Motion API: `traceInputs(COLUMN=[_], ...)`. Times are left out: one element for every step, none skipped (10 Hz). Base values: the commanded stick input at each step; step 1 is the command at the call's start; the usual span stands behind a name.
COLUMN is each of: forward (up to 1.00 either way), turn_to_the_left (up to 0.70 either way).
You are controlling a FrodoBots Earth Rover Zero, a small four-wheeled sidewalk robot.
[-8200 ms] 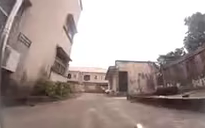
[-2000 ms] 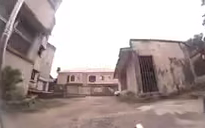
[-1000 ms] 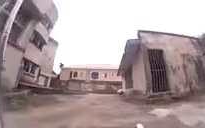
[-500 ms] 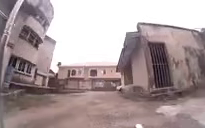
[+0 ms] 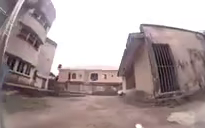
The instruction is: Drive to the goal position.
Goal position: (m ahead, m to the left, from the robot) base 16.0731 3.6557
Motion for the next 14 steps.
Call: traceInputs(forward=[0.84, 0.84, 0.84, 0.84, 0.84, 0.84, 0.84, 0.84, 0.84, 0.84, 0.84, 0.84, 0.84, 0.84], turn_to_the_left=[0.03, 0.03, 0.03, 0.03, 0.03, 0.03, 0.03, 0.03, 0.03, 0.03, 0.03, 0.03, 0.03, 0.03])
